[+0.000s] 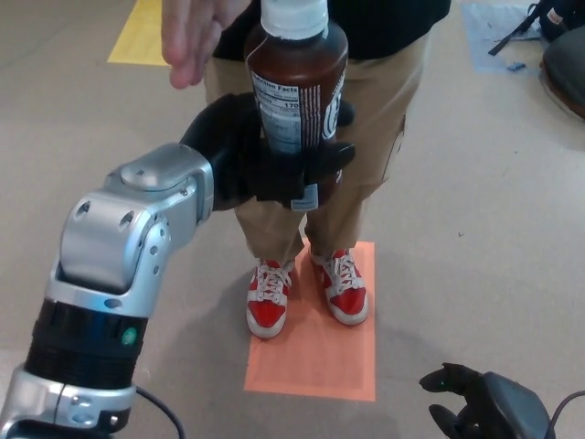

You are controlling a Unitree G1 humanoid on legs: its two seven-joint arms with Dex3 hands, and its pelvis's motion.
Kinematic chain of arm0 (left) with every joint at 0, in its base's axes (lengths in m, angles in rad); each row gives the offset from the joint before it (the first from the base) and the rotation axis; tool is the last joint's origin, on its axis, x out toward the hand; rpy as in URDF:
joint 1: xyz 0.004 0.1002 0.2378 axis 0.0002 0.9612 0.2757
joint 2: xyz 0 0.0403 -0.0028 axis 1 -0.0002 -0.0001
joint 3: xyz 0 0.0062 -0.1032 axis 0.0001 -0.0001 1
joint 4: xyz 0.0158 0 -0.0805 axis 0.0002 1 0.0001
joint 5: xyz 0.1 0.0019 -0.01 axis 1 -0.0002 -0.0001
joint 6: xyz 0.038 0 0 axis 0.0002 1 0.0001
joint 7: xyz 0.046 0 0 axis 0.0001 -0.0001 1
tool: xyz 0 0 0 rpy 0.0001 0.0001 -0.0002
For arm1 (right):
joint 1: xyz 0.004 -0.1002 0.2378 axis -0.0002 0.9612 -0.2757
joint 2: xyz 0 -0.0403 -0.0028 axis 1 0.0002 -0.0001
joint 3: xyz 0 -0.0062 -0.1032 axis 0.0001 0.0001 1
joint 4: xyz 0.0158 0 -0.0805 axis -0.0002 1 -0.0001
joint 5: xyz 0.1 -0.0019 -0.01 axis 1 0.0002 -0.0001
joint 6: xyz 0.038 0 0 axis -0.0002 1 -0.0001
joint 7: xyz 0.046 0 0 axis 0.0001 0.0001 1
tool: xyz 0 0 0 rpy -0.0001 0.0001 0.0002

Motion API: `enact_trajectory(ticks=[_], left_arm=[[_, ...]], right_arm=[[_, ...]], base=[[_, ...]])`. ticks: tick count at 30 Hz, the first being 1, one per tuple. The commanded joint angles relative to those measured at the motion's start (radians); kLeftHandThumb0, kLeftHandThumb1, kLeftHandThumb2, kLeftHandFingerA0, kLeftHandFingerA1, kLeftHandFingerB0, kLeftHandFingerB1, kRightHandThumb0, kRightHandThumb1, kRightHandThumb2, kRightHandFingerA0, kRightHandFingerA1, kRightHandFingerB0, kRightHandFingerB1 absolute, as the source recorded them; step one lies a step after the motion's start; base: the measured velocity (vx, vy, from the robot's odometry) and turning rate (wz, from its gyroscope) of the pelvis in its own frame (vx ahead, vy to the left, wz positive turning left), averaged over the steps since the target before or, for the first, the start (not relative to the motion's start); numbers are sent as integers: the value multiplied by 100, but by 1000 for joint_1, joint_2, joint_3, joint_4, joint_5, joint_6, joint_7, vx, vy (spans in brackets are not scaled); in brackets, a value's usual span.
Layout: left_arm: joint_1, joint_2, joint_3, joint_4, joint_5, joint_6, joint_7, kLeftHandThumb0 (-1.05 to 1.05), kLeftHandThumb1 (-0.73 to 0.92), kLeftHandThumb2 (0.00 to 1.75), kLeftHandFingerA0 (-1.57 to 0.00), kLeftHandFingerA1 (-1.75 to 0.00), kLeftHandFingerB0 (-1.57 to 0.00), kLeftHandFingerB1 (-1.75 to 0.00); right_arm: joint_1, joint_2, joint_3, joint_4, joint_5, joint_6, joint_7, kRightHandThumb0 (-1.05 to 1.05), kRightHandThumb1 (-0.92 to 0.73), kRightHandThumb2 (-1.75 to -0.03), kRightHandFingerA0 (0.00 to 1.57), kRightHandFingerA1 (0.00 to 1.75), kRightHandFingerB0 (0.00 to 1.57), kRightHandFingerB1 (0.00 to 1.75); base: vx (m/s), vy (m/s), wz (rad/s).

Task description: The robot recieved a bottle of protein shake from a person using its left hand and then shake the protein up and down 2 two times and hand it back to the person

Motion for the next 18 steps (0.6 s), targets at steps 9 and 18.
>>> enact_trajectory(ticks=[9,18], left_arm=[[-37,-10,-19,0,13,6,0,-25,80,65,-83,-128,-67,-84],[-61,-8,-43,7,25,22,8,-27,81,65,-88,-128,-63,-94]], right_arm=[[9,-16,9,4,-10,6,-8,-53,-81,-66,82,59,68,40],[3,-16,7,3,-12,13,-4,-52,-81,-65,82,56,69,40]], base=[[0,0,0],[0,0,0]])
